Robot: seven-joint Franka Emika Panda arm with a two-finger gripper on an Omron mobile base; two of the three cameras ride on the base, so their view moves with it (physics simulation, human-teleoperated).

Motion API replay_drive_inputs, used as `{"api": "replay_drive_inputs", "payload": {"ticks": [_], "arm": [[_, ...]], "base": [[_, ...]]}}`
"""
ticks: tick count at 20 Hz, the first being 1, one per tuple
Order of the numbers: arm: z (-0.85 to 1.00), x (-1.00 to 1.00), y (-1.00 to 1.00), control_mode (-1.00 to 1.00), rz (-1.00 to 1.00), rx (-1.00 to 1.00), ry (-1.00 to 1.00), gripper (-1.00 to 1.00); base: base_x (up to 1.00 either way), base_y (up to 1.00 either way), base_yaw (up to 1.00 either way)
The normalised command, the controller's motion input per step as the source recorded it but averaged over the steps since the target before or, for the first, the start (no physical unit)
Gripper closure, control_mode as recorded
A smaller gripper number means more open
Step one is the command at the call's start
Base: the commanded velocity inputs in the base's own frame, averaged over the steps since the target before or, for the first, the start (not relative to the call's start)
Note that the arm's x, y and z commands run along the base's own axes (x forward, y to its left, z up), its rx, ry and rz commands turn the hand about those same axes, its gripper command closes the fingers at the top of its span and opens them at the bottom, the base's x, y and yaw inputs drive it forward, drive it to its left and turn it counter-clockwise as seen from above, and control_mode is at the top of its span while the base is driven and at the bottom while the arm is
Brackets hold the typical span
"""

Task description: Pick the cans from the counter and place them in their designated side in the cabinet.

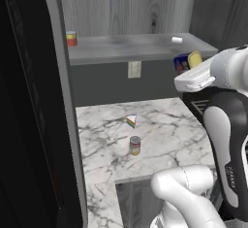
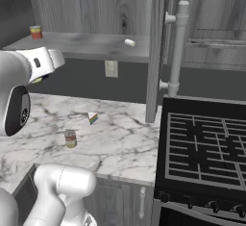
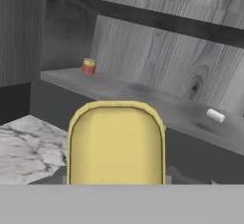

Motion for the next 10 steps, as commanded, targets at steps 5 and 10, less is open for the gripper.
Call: {"api": "replay_drive_inputs", "payload": {"ticks": [5,10], "arm": [[0.02,0.23,0.1,-1.0,0.01,0.01,-0.01,1.0],[0.01,0.25,0.13,-1.0,0.02,0.0,-0.03,1.0]], "base": [[0.0,0.0,0.0],[0.0,0.0,0.0]]}}
